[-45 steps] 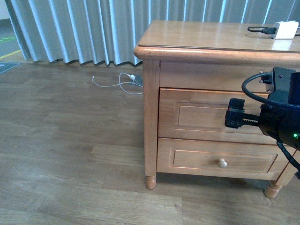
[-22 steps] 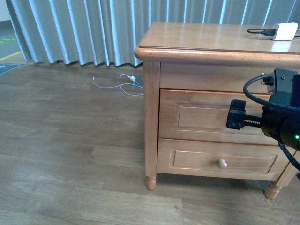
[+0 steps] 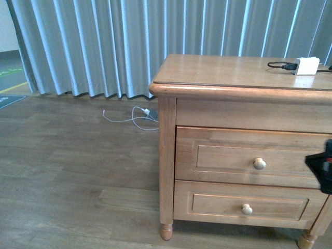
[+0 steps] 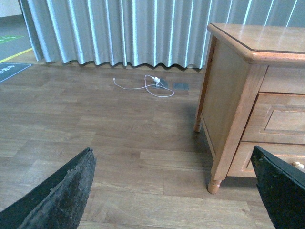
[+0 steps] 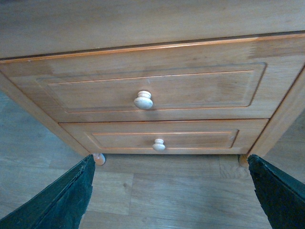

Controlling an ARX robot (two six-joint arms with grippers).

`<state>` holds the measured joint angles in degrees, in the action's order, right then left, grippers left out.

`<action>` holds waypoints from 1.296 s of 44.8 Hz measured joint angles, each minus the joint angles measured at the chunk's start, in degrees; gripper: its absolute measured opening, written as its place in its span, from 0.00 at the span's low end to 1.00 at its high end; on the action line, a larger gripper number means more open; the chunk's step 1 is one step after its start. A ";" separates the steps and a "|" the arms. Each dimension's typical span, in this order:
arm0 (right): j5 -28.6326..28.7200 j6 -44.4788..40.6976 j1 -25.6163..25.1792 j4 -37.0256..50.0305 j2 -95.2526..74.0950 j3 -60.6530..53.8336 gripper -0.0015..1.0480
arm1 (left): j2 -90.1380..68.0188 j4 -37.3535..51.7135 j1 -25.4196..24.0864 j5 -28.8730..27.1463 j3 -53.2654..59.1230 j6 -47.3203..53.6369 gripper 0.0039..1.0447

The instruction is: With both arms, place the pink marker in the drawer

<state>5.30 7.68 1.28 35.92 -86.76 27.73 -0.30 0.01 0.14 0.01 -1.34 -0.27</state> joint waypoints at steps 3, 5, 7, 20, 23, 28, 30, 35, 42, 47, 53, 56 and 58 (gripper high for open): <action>1.33 -0.68 -1.16 -3.10 6.88 -3.13 0.92 | 0.00 0.00 0.00 0.00 0.00 0.00 0.94; 2.08 -1.27 -1.68 -5.57 11.43 -4.98 0.92 | 0.00 0.00 0.00 0.00 -0.02 0.00 0.94; 2.99 -1.62 -2.08 -8.17 15.93 -6.75 0.92 | 0.00 0.00 0.00 0.00 0.00 0.00 0.94; 5.29 -3.17 -4.94 -23.52 42.12 -14.53 0.92 | 0.00 0.00 0.00 0.00 0.00 0.00 0.94; 5.31 -3.26 -5.07 -23.61 43.65 -14.56 0.92 | 0.00 0.00 0.00 0.00 -0.02 0.00 0.94; 5.33 -3.37 -5.07 -23.63 43.82 -14.58 0.92 | 0.00 0.00 0.00 0.00 0.00 0.00 0.94; 5.33 -3.39 -5.07 -23.69 43.74 -14.58 0.92 | 0.00 0.00 0.00 0.00 0.00 0.00 0.94; -1.46 -4.98 -3.04 -13.29 43.04 -17.90 0.83 | 0.00 0.00 0.00 0.00 0.00 0.00 0.94; -5.29 -6.88 -1.51 -1.05 47.30 -23.34 0.53 | 0.04 0.00 0.00 0.00 0.00 0.02 0.94; -5.27 -7.10 -1.51 -3.19 50.38 -24.35 0.36 | 0.04 0.00 0.00 0.00 0.00 0.02 0.94; -5.29 -7.30 -1.49 -3.02 53.29 -26.93 0.11 | 0.04 0.00 0.00 0.00 0.00 0.02 0.94; -5.29 -7.58 -1.49 -4.72 54.77 -27.41 0.01 | 0.04 0.00 0.00 0.00 0.00 0.00 0.94; -5.29 -7.50 -1.49 -6.25 56.41 -27.41 0.01 | 0.04 0.00 0.00 0.00 0.00 0.02 0.94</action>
<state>0.01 0.19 -0.21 29.67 -30.35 0.32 -0.25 0.01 0.14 0.01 -1.34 -0.25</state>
